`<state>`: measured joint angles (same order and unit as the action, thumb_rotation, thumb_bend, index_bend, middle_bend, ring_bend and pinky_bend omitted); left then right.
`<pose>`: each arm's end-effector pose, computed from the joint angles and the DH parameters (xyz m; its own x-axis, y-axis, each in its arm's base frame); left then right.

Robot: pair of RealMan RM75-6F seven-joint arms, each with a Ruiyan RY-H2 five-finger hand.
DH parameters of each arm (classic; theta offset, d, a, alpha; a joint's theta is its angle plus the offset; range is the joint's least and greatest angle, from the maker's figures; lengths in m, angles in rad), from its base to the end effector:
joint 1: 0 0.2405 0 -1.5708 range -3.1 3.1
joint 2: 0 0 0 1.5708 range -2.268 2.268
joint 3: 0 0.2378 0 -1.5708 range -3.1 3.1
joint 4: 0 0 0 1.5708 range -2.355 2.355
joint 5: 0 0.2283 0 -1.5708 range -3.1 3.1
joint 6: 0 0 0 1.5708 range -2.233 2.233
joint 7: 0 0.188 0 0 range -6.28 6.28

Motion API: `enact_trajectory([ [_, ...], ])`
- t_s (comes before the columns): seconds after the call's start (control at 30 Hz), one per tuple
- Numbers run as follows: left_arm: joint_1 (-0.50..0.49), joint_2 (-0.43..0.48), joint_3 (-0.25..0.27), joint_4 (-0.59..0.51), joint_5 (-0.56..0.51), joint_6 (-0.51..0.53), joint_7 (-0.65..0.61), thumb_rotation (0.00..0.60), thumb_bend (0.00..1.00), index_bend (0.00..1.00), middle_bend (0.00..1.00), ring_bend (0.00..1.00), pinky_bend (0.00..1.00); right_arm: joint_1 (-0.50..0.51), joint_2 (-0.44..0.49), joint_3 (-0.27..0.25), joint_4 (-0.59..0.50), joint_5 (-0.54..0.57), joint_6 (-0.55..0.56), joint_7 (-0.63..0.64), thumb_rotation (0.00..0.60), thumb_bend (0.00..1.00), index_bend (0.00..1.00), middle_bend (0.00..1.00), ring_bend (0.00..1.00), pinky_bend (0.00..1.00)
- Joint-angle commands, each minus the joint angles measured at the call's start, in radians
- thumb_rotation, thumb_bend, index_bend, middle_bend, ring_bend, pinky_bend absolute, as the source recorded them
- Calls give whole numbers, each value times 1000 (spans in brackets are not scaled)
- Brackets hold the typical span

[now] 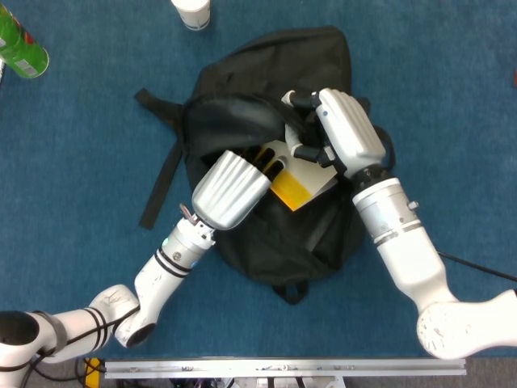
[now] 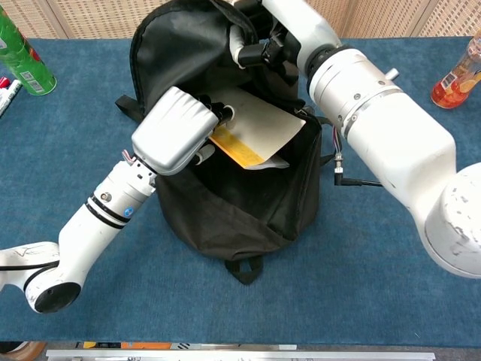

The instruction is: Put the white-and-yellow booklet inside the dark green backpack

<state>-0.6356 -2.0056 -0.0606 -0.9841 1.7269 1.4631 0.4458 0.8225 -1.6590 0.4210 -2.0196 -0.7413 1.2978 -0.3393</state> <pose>-0.0672 0.2954 -0.0992 0.4587 -0.3406 0.8207 0.5745 -0.5909 -0.5663 0.0277 -0.3200 -0.0118 -0.2710 -0.3504 0.8965 -0.9269 -0.1564 -0.3413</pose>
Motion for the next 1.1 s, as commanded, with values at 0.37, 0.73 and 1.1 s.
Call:
enact_trajectory([
  [0.37, 63, 29, 5, -75, -39, 3, 100, 600, 138, 364, 485, 506, 775, -13, 13, -10, 5, -10, 7, -4, 600, 622, 785, 698, 623, 907],
  [0.73, 117, 90, -1, -166, -58, 33, 154, 600, 138, 296, 396, 448, 734, -38, 43, -39, 16, -29, -20, 17, 600, 622, 786, 698, 622, 907],
  [1.1, 188, 206, 2, -249, -83, 70, 184, 600, 138, 249, 376, 421, 718, -55, 81, -61, 0, -57, -49, 29, 600, 622, 785, 697, 623, 907],
])
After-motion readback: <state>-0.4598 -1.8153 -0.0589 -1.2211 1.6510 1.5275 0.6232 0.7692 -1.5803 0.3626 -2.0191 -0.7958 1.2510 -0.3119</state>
